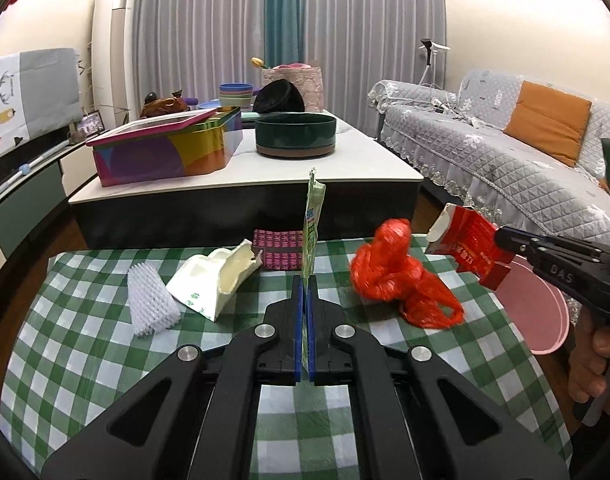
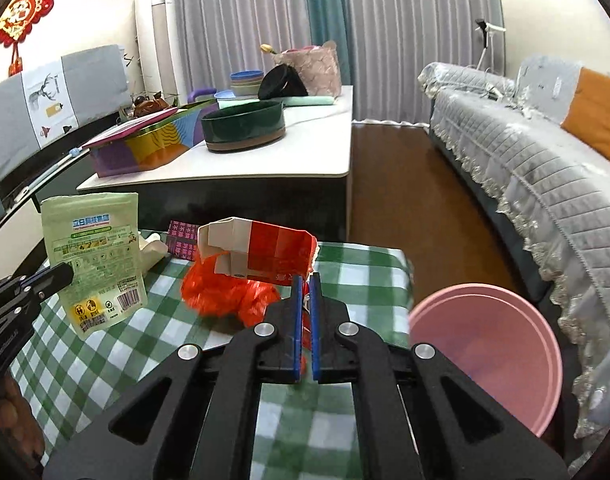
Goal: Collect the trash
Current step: 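Carry the packet and carton over the pink bin and open both grippers to drop them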
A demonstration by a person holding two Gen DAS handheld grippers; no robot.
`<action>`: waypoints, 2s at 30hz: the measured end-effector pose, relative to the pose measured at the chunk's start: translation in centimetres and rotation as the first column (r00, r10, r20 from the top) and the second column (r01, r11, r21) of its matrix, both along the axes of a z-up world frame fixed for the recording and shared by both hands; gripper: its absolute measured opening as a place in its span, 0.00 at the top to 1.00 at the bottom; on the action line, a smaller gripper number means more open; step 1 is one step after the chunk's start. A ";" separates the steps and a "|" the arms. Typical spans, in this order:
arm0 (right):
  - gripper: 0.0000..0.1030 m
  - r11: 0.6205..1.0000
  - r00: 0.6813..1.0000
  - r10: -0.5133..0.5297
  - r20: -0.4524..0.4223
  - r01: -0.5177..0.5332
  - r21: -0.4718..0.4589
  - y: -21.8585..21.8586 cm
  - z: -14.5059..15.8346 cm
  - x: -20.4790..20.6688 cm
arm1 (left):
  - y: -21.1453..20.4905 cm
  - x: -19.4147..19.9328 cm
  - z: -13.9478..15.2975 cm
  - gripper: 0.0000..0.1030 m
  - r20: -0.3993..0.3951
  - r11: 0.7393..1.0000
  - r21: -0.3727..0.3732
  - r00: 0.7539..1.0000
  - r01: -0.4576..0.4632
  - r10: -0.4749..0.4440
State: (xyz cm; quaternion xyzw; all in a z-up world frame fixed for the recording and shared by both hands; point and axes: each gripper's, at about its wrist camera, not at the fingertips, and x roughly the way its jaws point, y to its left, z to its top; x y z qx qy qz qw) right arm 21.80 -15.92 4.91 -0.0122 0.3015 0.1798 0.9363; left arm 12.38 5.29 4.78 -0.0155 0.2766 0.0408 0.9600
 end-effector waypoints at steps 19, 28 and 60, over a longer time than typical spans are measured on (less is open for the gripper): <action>0.97 0.999 0.996 -0.041 0.081 0.042 -0.008 -5.2 1.7 -5.7 | -4.0 -2.6 0.5 0.99 0.013 0.999 -0.019 0.999 0.043 -0.043; 0.97 0.997 0.992 -0.081 0.100 0.079 0.020 -8.0 2.4 -6.1 | -6.1 -2.8 0.0 0.99 -0.007 0.996 -0.073 0.999 0.043 -0.044; 0.97 0.983 0.974 -0.179 0.140 0.173 0.056 -12.6 3.6 -5.2 | -11.3 -1.0 0.1 0.99 -0.023 0.993 -0.088 0.997 0.076 -0.079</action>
